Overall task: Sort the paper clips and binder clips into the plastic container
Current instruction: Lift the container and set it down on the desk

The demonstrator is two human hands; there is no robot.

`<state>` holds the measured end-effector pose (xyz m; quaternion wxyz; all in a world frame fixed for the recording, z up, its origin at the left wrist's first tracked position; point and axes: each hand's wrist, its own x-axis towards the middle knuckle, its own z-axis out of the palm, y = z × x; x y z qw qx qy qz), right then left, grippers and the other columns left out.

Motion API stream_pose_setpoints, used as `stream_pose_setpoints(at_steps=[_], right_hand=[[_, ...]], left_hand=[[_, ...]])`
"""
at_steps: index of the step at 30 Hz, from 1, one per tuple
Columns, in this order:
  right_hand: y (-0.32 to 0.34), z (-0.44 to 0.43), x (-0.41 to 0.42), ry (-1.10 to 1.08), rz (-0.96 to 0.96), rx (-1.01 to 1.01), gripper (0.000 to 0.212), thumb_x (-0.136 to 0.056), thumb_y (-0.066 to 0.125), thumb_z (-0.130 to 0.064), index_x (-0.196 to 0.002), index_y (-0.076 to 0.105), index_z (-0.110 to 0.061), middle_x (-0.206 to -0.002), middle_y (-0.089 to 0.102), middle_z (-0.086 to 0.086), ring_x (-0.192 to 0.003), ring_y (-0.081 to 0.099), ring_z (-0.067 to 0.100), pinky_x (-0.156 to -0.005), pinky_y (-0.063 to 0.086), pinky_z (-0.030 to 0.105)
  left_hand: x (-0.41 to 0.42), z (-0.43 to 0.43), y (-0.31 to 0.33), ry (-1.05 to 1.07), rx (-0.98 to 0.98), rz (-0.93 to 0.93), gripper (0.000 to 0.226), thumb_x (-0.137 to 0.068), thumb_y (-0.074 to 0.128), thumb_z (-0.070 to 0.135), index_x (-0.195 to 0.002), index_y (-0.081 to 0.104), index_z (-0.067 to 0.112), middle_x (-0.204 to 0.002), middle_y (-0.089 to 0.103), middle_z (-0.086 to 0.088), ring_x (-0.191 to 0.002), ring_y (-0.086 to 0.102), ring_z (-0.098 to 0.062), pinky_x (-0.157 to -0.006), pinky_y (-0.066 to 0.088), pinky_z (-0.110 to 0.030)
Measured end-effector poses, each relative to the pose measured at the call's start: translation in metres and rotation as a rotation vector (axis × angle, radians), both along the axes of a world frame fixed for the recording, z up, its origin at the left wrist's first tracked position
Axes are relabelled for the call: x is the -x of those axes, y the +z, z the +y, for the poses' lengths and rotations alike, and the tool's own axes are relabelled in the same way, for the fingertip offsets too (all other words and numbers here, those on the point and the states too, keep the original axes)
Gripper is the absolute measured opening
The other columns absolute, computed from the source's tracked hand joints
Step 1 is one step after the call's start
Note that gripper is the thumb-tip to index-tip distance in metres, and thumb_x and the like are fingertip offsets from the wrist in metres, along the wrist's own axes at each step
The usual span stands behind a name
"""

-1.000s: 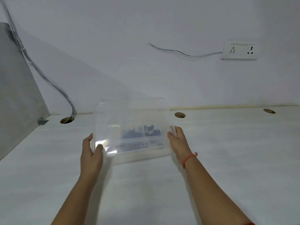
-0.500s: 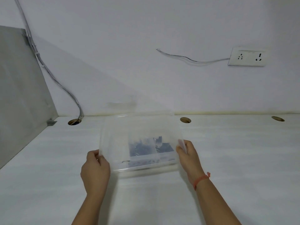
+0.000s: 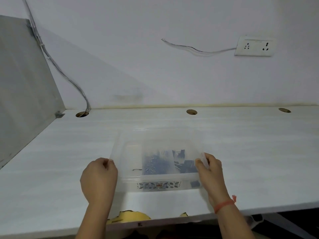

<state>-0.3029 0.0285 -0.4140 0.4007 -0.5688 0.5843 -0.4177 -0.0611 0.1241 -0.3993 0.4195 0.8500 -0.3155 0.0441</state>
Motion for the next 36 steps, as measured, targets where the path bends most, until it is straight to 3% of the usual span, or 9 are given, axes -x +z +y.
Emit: stream_pose_setpoints(at_steps=[5, 8, 12, 16, 23, 25, 28, 31, 36], right_hand=[[0.005, -0.007, 0.005, 0.026, 0.148, -0.043, 0.043, -0.088, 0.054, -0.023, -0.130, 0.048, -0.015, -0.133, 0.034, 0.009, -0.121, 0.044, 0.027, -0.106, 0.041, 0.045], [0.017, -0.020, 0.008, 0.118, 0.131, -0.198, 0.034, -0.085, 0.055, -0.031, -0.115, 0.057, -0.015, -0.124, 0.048, 0.008, -0.103, 0.057, 0.023, -0.091, 0.050, 0.039], [0.027, -0.039, 0.001, 0.077, 0.198, -0.311, 0.063, -0.087, 0.027, -0.061, -0.116, 0.055, -0.012, -0.115, 0.057, 0.005, -0.109, 0.054, 0.027, -0.107, 0.035, 0.049], [0.020, -0.052, 0.002, 0.113, 0.226, -0.333, 0.055, -0.092, 0.025, -0.049, -0.114, 0.054, -0.007, -0.110, 0.059, 0.008, -0.106, 0.055, 0.028, -0.103, 0.040, 0.045], [0.035, -0.074, 0.013, 0.217, 0.160, -0.459, 0.027, -0.091, 0.041, -0.031, -0.087, 0.059, -0.011, -0.072, 0.060, 0.005, -0.064, 0.056, 0.020, -0.060, 0.046, 0.027], [0.042, -0.091, 0.002, 0.211, 0.167, -0.415, 0.048, -0.091, 0.037, -0.049, -0.105, 0.060, -0.009, -0.090, 0.064, 0.006, -0.081, 0.060, 0.023, -0.076, 0.049, 0.033], [0.037, -0.118, -0.012, 0.153, 0.251, -0.361, 0.079, -0.084, 0.026, -0.070, -0.127, 0.053, -0.010, -0.106, 0.060, 0.005, -0.109, 0.052, 0.027, -0.107, 0.026, 0.040], [0.020, -0.130, -0.018, 0.142, 0.147, -0.399, 0.066, -0.086, 0.038, -0.061, -0.120, 0.058, -0.007, -0.091, 0.063, 0.003, -0.094, 0.058, 0.025, -0.096, 0.036, 0.035], [0.001, -0.138, -0.014, 0.148, -0.098, -0.424, 0.065, -0.081, 0.052, -0.058, -0.130, 0.054, -0.015, -0.128, 0.059, 0.006, -0.115, 0.056, 0.027, -0.105, 0.041, 0.040]], left_hand=[[-0.008, -0.003, -0.006, -0.068, -0.100, 0.075, 0.021, -0.085, 0.045, 0.012, -0.066, 0.052, 0.008, -0.063, 0.056, -0.008, -0.054, 0.047, -0.025, -0.047, 0.028, -0.024], [-0.015, -0.013, 0.004, -0.129, -0.205, 0.200, 0.030, -0.090, 0.036, 0.018, -0.062, 0.042, 0.007, -0.065, 0.048, -0.008, -0.057, 0.042, -0.023, -0.054, 0.030, -0.030], [-0.023, -0.033, 0.008, -0.114, -0.298, 0.306, 0.056, -0.097, 0.022, 0.040, -0.118, 0.052, -0.002, -0.119, 0.057, -0.020, -0.109, 0.052, -0.037, -0.081, 0.035, -0.036], [-0.029, -0.044, -0.003, -0.140, -0.285, 0.465, 0.058, -0.096, 0.023, 0.042, -0.127, 0.047, 0.000, -0.125, 0.054, -0.020, -0.114, 0.049, -0.038, -0.090, 0.039, -0.038], [-0.047, -0.051, 0.002, -0.211, -0.256, 0.658, 0.046, -0.089, 0.028, 0.043, -0.101, 0.053, 0.007, -0.108, 0.058, -0.013, -0.102, 0.053, -0.035, -0.094, 0.043, -0.044], [-0.052, -0.066, 0.012, -0.208, -0.254, 0.650, 0.044, -0.092, 0.029, 0.042, -0.104, 0.053, 0.007, -0.110, 0.055, -0.016, -0.102, 0.052, -0.035, -0.090, 0.042, -0.043], [-0.062, -0.089, 0.019, -0.224, -0.260, 0.698, 0.069, -0.092, 0.031, 0.058, -0.132, 0.047, 0.004, -0.138, 0.048, -0.015, -0.124, 0.046, -0.037, -0.103, 0.038, -0.043], [-0.070, -0.103, 0.012, -0.238, -0.214, 0.781, 0.072, -0.091, 0.039, 0.058, -0.139, 0.043, 0.005, -0.146, 0.041, -0.015, -0.133, 0.040, -0.034, -0.109, 0.032, -0.043], [-0.074, -0.113, 0.000, -0.200, -0.171, 0.760, 0.061, -0.092, 0.045, 0.048, -0.132, 0.050, 0.002, -0.138, 0.050, -0.017, -0.124, 0.048, -0.034, -0.096, 0.037, -0.037]])
